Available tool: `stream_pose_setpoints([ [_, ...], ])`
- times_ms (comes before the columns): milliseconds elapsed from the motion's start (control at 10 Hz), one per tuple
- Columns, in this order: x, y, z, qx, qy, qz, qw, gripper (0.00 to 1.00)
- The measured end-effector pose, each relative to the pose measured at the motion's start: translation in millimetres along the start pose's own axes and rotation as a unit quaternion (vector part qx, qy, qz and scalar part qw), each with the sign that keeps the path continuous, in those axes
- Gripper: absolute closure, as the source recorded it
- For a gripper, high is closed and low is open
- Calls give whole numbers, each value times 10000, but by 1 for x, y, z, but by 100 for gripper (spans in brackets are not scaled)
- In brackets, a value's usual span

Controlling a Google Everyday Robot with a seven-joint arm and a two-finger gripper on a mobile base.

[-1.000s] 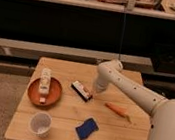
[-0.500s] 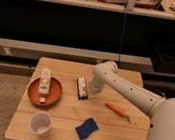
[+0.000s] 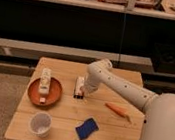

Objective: Push the eraser across the table

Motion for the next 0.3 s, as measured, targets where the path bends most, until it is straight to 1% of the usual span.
stream_pose_setpoints([
  [200, -14, -9, 5, -6, 11, -171, 9999, 98],
  [300, -17, -11, 6, -8, 1, -234, 9997, 98],
])
